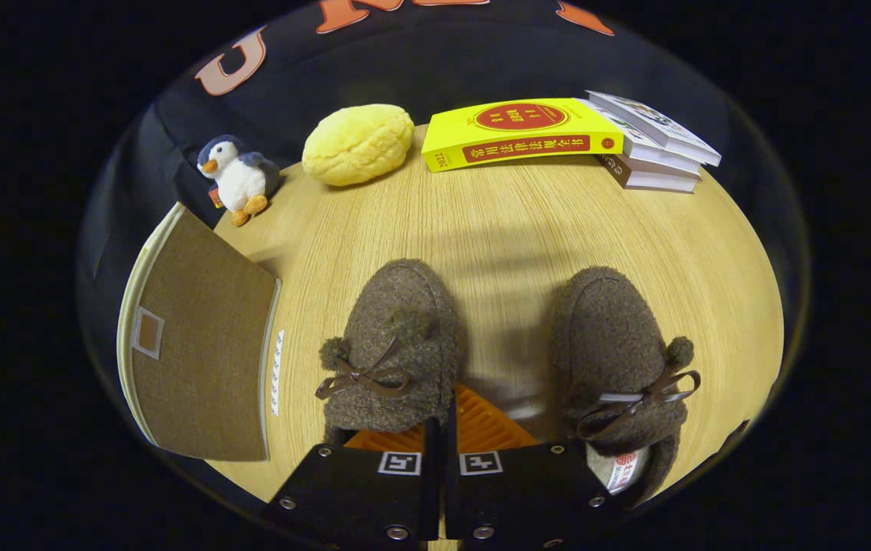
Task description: Open the storage box then place both shoes into the box .Put the left shoe in first, then the right shoe, with the right side of both shoes facing outward in a uniform manner.
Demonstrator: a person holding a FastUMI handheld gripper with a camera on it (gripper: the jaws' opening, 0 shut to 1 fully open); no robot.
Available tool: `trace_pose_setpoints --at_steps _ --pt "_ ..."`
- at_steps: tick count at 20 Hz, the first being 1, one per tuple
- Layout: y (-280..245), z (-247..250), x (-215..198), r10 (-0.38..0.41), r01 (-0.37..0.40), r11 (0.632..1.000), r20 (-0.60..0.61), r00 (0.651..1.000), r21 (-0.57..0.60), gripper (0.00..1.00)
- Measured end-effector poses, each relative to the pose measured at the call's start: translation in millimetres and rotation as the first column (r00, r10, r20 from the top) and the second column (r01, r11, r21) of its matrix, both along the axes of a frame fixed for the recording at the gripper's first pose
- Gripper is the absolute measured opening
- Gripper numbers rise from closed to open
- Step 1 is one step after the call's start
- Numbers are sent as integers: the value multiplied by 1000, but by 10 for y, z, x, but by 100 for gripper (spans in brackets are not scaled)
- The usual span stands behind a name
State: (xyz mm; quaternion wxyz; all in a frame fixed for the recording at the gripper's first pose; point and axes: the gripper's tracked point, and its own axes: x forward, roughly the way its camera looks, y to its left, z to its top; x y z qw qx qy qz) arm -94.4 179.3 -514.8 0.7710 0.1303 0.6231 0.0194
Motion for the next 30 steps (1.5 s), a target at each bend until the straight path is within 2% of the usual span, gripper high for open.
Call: trace_pose_setpoints --at_steps 5,12,17,22,30 --pt "288 645 253 -44 40 995 37 998 93 4" --pt "867 1574 634 -22 -1 983 124 992 183 4" --pt "1462 1961 834 -7 -36 966 165 986 255 4" --pt "2040 1929 798 37 -74 959 140 989 273 4" --pt "2711 1441 614 83 -86 964 22 996 252 4"
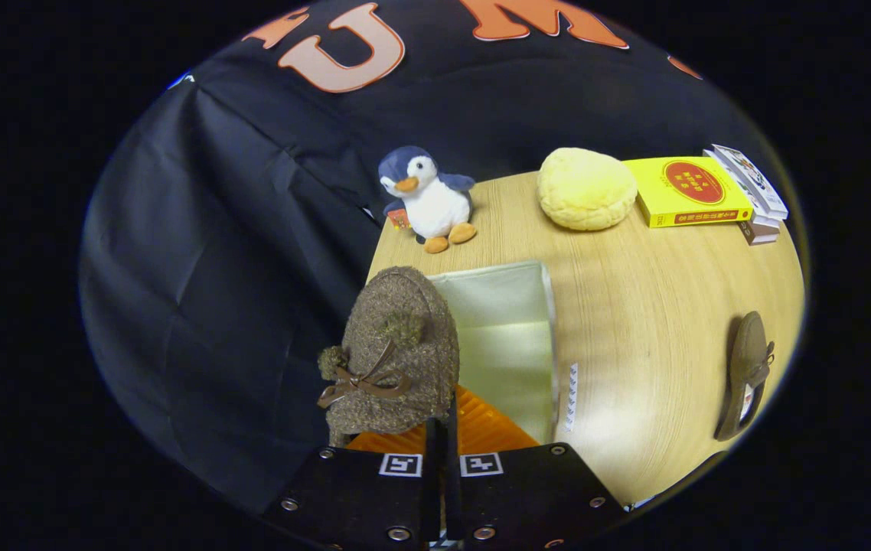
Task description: Open the storage box then place both shoes into the box .Put the left shoe in first, then the right shoe, with the right side of both shoes facing outward in a uniform manner.
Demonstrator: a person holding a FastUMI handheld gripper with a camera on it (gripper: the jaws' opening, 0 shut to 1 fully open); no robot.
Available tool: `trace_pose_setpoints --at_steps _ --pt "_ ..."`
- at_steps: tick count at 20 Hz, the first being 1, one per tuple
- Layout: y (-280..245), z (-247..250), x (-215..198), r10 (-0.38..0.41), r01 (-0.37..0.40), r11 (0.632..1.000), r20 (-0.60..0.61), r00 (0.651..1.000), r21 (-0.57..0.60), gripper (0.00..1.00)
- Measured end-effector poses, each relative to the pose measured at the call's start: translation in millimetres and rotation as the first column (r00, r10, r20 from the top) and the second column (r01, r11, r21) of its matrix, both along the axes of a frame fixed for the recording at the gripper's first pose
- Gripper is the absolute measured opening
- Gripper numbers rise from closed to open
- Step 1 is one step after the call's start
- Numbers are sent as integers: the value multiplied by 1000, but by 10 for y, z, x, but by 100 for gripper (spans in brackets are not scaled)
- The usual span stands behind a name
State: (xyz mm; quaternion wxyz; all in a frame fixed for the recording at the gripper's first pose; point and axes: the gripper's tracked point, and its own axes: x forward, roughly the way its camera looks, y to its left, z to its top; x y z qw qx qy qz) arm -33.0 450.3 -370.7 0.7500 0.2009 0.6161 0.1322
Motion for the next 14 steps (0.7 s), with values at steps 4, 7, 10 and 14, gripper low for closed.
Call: trace_pose_setpoints --at_steps 4,7,10,14 --pt "130 -292 -115 0 -5 997 -82 997 -71 4" --pt "227 -488 -139 10 -21 995 -110 994 -95 4" --pt "322 -664 -217 21 -39 992 -153 988 -118 4" --pt "426 -874 -365 54 -83 988 -206 977 -132 11"
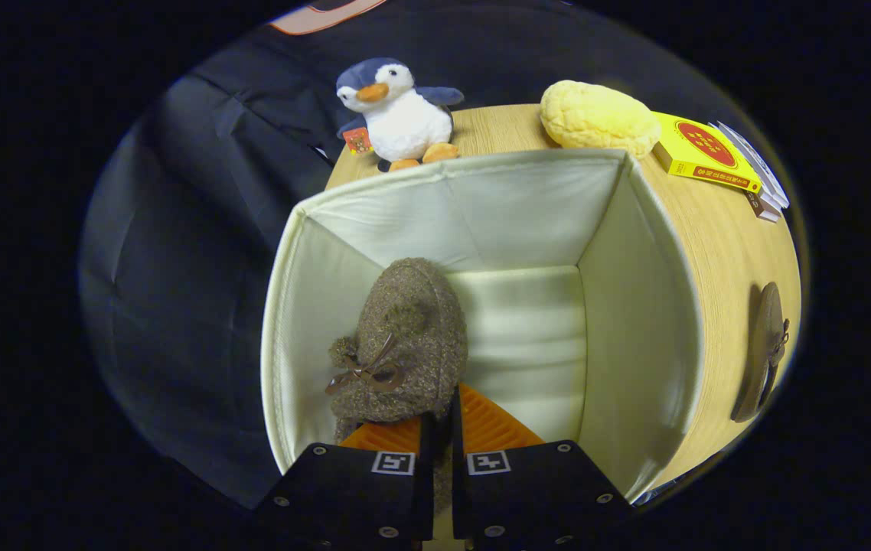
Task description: Open the storage box then place both shoes into the box .Put the left shoe in first, then the right shoe, with the right side of both shoes facing outward in a uniform manner.
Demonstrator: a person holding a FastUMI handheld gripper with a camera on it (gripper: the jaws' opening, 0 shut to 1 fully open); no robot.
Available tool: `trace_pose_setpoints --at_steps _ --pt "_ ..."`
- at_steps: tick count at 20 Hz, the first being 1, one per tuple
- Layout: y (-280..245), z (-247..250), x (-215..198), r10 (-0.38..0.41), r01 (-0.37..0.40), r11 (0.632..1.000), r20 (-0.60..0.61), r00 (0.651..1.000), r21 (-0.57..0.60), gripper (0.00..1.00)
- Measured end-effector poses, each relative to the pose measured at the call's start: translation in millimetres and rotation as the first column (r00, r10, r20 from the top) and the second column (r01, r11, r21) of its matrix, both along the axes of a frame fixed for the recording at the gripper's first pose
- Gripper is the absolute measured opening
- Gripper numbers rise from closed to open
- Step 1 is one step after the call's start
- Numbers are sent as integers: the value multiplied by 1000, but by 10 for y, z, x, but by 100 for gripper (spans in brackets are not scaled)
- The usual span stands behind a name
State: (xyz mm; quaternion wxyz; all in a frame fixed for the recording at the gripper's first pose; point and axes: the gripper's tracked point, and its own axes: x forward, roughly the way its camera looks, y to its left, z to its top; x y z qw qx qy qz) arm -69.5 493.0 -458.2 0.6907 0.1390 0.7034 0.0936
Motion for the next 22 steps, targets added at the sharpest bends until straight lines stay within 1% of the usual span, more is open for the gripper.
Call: trace_pose_setpoints --at_steps 2,3,4,5,7,8,9,10,12,13,14,15,17,19,22 --pt "80 -25 -135 15 -13 1000 -49 999 27 15" --pt "50 -35 -203 35 -33 999 -70 997 23 19" --pt "61 12 -184 27 -25 999 -56 998 39 22" --pt "78 73 -127 19 -17 998 -28 999 59 28" --pt "162 261 -84 14 -13 989 -7 1000 146 30" --pt "176 375 -48 6 -7 983 5 1000 183 33" --pt "164 486 -2 2 -9 978 31 1000 210 40" --pt "133 592 34 4 -17 974 61 998 227 44" --pt "33 810 75 13 -43 966 116 993 254 55" --pt "-14 934 109 11 -53 960 151 988 274 63" --pt "-59 1079 142 5 -64 952 194 981 299 67" --pt "-97 1226 206 -3 -80 942 245 970 325 74" --pt "-289 1449 305 -9 -107 938 331 943 330 82" --pt "-520 1571 382 -11 -119 946 396 918 302 89" --pt "-947 1628 431 -8 -113 963 447 894 243 96"
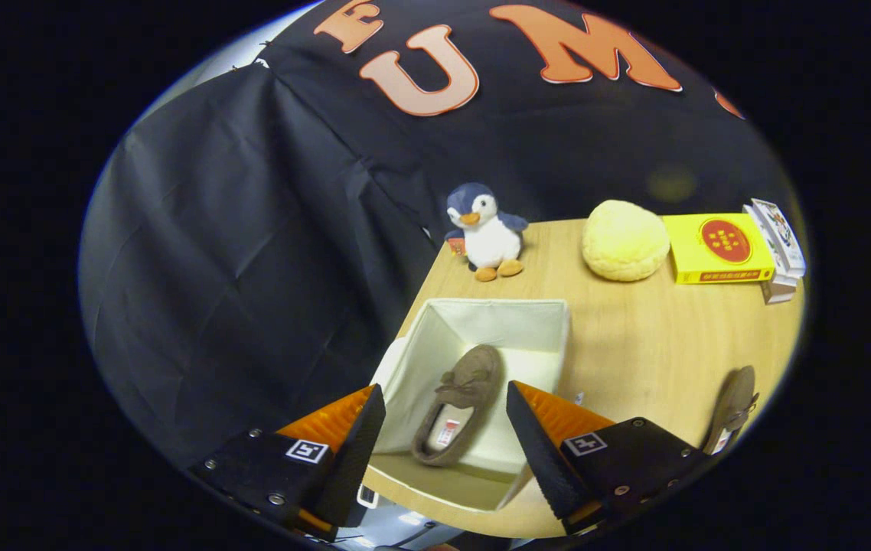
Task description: Open the storage box then place both shoes into the box .Put the left shoe in first, then the right shoe, with the right side of both shoes facing outward in a uniform manner.
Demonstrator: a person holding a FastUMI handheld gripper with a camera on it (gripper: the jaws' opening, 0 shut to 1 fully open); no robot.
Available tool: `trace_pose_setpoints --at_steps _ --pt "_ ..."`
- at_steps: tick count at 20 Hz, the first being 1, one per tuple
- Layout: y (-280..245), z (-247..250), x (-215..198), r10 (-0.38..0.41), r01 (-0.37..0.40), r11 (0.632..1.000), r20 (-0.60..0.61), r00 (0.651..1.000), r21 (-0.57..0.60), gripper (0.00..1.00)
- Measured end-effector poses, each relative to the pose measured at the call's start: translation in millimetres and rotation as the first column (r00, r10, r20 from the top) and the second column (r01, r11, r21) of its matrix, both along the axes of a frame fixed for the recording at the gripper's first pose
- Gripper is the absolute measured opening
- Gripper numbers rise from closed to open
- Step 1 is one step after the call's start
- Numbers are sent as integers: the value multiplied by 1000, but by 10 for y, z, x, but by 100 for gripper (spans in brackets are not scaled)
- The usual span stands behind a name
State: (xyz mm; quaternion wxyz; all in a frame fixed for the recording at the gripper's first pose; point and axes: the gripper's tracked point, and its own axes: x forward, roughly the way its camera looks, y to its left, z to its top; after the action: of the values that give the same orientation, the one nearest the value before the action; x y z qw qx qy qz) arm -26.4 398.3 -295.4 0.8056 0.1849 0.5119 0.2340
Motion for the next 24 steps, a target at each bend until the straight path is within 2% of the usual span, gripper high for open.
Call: trace_pose_setpoints --at_steps 8,11,15,24 --pt "-1238 -308 -160 -73 77 990 41 996 -120 99" --pt "-1710 -547 -293 -126 125 971 7 992 -201 99" --pt "-2162 -688 -436 -174 164 956 -19 985 -242 99" --pt "-3026 -1223 -852 -213 179 919 -62 975 -351 98"
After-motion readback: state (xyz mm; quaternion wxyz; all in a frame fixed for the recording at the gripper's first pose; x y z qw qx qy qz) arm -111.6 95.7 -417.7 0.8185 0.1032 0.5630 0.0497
